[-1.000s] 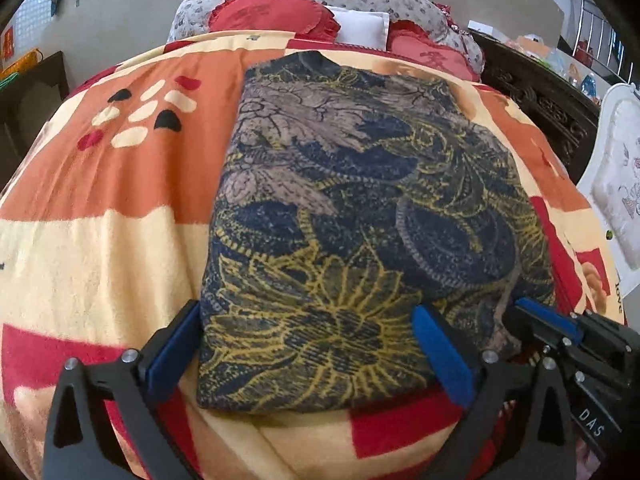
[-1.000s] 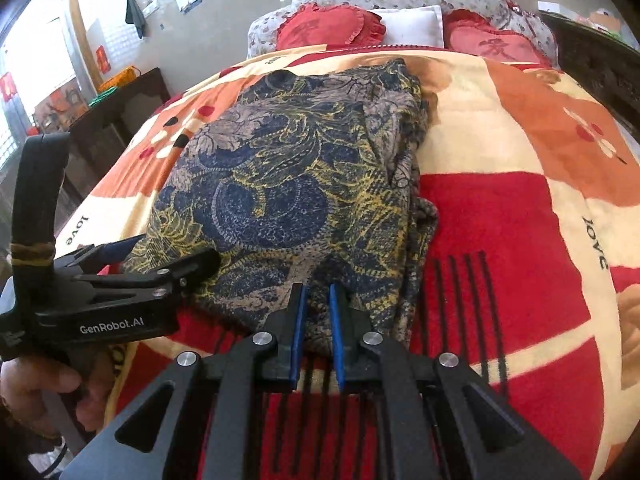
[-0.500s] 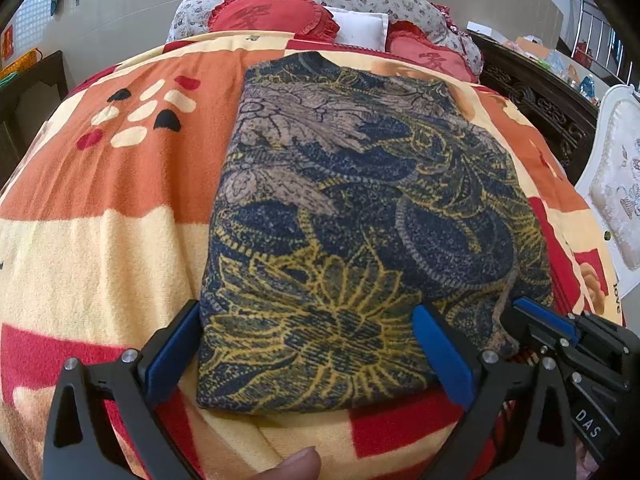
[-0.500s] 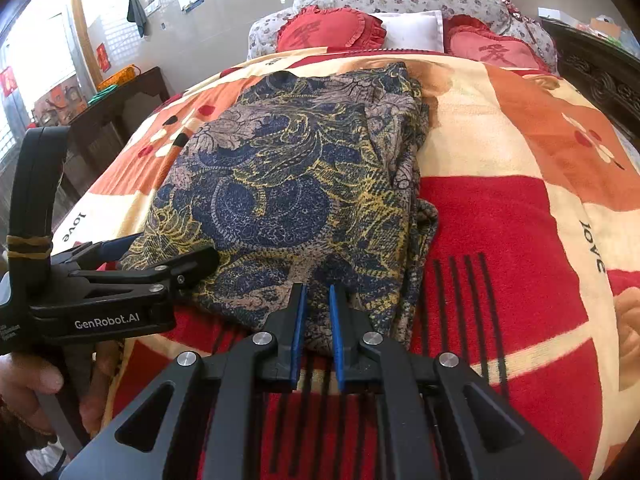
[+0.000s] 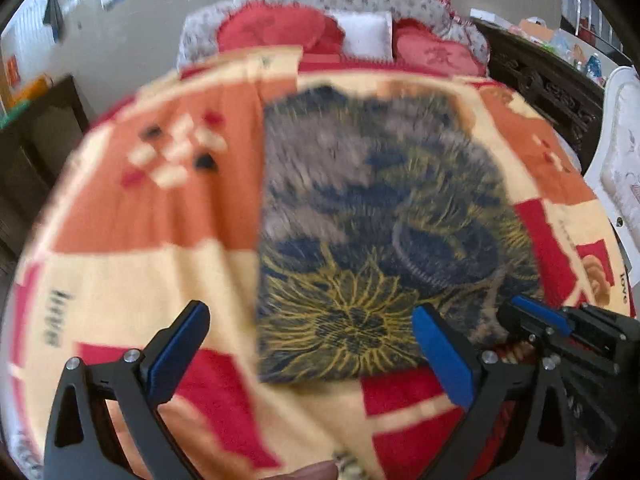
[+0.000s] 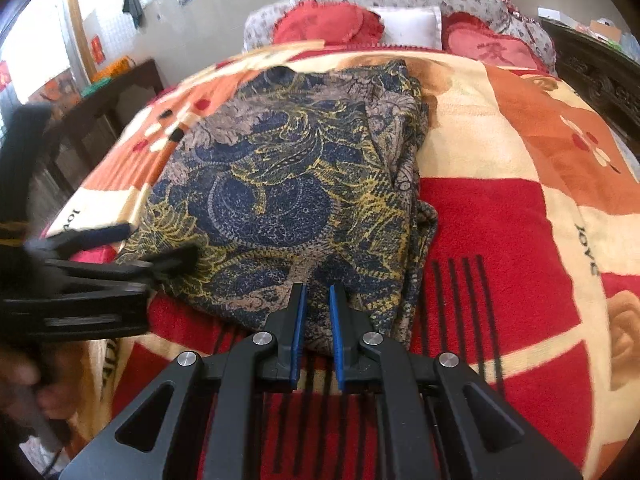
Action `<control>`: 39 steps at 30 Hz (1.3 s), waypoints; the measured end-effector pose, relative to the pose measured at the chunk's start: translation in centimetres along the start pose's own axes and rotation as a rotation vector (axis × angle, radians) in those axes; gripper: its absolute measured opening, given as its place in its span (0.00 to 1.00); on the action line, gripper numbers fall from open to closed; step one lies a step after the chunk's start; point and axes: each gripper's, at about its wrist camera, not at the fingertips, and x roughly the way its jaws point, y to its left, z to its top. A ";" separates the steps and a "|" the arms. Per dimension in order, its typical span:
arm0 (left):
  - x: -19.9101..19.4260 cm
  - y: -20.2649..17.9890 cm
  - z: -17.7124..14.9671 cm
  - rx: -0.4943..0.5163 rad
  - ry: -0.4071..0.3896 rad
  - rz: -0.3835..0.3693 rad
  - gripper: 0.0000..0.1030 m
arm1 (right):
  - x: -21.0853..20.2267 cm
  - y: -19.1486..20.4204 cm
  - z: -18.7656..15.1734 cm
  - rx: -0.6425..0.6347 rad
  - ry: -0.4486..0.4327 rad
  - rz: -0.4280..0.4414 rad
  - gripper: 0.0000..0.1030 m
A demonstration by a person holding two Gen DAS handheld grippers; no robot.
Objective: Fold small clothes
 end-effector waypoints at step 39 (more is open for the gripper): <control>-8.4 -3.0 2.8 -0.001 0.000 -0.023 1.00 | -13.8 1.0 2.5 -0.018 -0.094 -0.092 0.60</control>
